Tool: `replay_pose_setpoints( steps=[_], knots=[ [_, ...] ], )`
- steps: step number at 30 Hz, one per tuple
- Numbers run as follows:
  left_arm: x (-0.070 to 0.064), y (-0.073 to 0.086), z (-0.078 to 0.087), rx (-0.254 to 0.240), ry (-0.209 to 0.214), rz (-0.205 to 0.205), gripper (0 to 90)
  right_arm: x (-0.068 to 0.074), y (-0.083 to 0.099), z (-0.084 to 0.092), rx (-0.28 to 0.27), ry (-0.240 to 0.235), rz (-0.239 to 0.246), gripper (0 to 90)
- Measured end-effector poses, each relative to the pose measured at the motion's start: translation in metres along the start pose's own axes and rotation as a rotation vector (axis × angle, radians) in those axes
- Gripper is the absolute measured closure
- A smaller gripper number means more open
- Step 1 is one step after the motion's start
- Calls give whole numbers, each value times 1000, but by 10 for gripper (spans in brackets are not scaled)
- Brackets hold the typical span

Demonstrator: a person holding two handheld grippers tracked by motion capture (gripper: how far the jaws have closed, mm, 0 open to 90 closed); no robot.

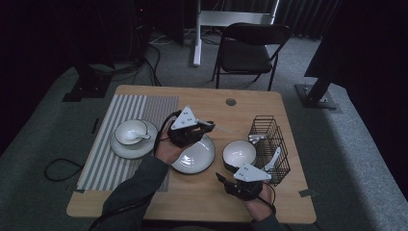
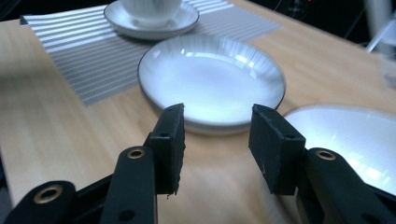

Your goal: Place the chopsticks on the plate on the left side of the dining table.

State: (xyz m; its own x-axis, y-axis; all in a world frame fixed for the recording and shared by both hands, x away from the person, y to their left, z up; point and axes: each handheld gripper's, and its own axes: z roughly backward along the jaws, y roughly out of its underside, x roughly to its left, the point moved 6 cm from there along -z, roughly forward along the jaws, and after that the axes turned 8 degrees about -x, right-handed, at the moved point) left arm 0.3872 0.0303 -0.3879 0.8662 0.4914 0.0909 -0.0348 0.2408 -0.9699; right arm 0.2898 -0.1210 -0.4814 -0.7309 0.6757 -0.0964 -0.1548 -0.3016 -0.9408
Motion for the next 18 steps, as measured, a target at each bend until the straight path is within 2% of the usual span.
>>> replay_pose_setpoints(
  steps=[3,13,18],
  knots=[
    [4,7,8,9,-13,14,846,-2,-11,-5,-10,7,27,559],
    [11,27,39,32,-55,53,846,-6,-41,-35,-22,-17,84,574],
    [14,34,51,41,-74,64,846,-6,-47,-57,8,-17,111,582]
  ],
)
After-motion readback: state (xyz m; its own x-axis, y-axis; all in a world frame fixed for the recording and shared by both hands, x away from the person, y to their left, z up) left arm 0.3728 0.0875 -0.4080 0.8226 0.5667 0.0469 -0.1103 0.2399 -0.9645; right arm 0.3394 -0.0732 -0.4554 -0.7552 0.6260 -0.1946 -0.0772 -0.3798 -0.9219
